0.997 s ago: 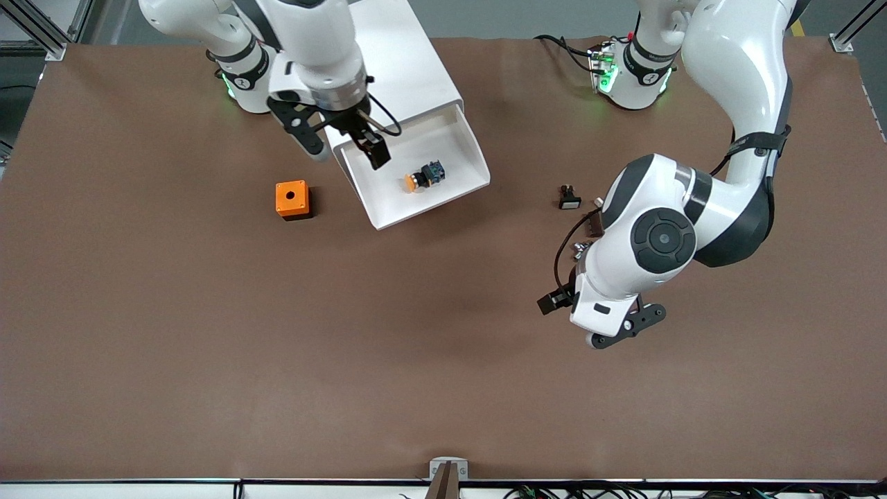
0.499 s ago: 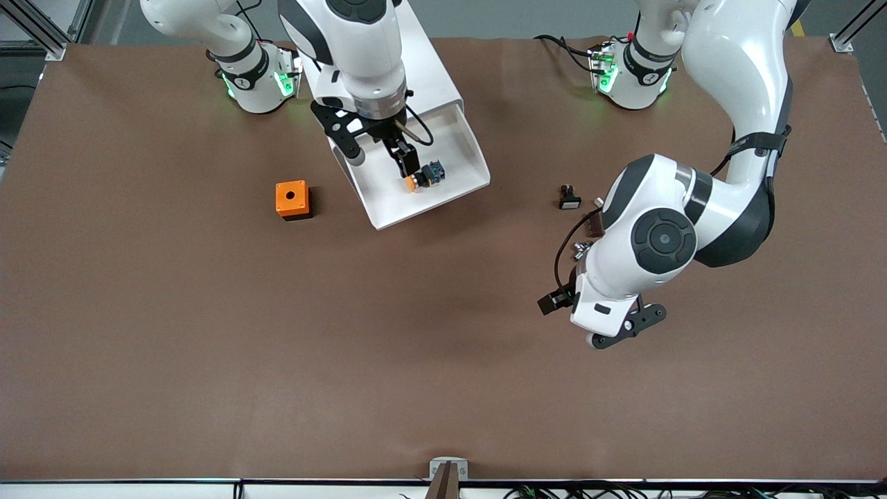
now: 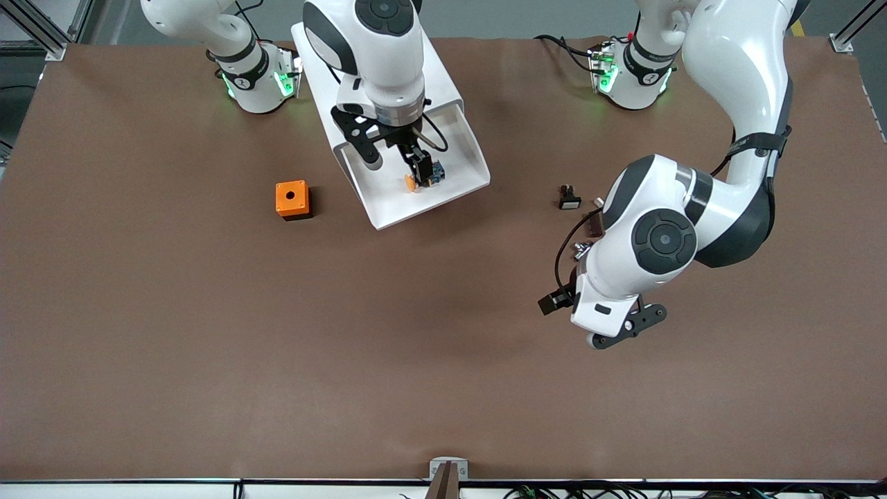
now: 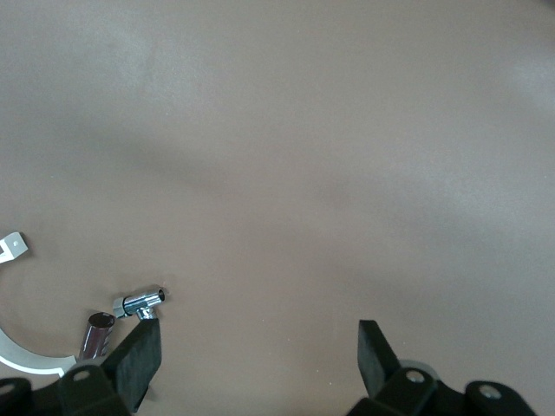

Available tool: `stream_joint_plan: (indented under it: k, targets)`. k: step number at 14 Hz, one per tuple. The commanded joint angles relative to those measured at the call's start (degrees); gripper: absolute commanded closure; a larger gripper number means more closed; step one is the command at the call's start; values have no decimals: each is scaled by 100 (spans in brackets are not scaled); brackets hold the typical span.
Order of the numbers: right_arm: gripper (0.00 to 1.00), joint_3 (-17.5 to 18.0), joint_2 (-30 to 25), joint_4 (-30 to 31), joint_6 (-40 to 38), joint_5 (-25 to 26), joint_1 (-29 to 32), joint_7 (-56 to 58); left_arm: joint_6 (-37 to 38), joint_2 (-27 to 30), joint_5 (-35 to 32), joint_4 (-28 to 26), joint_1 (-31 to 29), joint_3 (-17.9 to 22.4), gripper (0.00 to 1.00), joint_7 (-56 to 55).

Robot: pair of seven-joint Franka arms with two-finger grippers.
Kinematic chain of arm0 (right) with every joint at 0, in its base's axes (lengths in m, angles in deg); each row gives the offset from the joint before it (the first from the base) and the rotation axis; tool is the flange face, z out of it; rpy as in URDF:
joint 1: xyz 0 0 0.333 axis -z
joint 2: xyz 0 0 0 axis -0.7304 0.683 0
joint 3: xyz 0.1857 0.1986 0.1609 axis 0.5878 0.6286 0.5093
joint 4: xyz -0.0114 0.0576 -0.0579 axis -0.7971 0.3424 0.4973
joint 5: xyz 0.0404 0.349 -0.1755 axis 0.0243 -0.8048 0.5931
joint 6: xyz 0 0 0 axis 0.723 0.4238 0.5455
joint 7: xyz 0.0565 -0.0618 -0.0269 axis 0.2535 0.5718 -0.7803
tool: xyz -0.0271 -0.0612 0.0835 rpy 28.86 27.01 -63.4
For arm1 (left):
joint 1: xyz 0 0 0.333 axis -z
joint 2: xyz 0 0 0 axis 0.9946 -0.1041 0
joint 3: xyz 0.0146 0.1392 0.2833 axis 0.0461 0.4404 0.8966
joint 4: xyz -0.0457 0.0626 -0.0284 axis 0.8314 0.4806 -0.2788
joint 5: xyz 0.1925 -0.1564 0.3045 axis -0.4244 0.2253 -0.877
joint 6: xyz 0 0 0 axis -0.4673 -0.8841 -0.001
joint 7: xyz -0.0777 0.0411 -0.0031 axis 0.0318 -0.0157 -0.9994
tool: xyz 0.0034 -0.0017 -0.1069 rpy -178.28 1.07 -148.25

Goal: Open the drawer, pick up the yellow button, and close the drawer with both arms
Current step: 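Lower the right gripper and grasp the orange button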

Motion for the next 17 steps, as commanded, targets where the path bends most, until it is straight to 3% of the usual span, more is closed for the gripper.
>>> stream_joint_plan:
  k: [1, 17]
  targets:
    - [0, -62, 229, -171, 148, 124, -216, -405, -65, 114, -130, -151, -48, -58, 0, 36]
    - [1, -62, 669, -215, 429, 238, -313, -696, -74, 88, -139, -152, -21, -58, 0, 36]
